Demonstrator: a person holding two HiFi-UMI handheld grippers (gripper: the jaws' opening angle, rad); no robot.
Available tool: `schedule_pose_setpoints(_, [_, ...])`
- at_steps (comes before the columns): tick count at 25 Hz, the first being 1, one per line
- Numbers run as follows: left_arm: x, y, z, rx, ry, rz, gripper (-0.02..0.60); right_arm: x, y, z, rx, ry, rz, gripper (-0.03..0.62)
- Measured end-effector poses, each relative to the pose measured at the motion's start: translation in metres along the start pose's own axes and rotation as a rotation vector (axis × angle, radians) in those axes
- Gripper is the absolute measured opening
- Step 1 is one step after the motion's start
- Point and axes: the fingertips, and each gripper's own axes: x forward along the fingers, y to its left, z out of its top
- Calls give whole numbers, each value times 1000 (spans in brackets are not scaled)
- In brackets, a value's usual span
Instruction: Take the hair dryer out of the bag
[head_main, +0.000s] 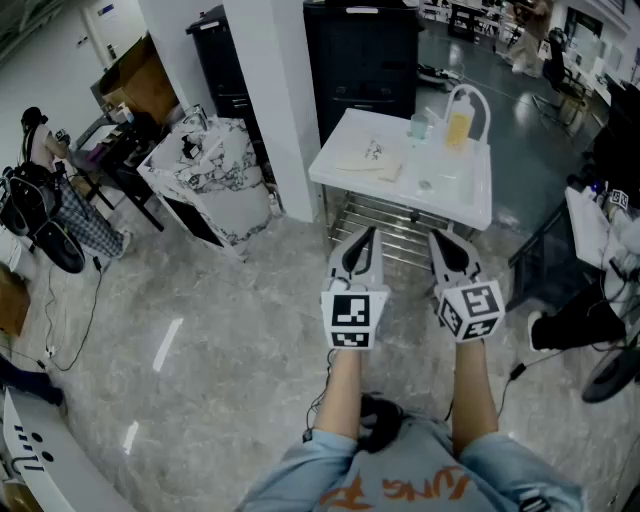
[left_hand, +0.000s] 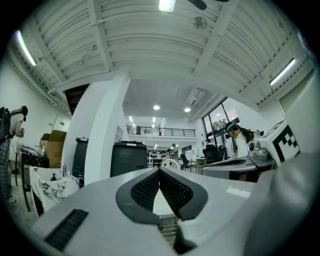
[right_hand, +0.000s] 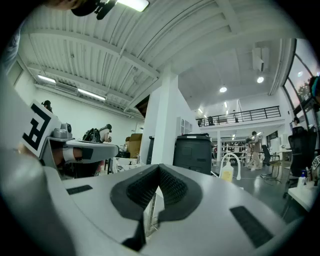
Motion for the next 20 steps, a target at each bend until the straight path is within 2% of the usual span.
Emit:
schedule_pose_setpoints(6, [6,11,-1,-6,-20,-10,2,11,2,-4,6,1,-4,-11])
schedule_pose_setpoints(10, [13,17,-7,-3,-13,-21,2,19,-8,-5,86,-31,-42,-6])
schedule_pose_setpoints(16, [26,27,-15,-9,4,-36,2,31,-21,-16,112,-5,-68,-5])
schedule_pose_setpoints(20, [35,35,-28,-48,32,-46,2,30,-26,-25,101,35,-76,-5])
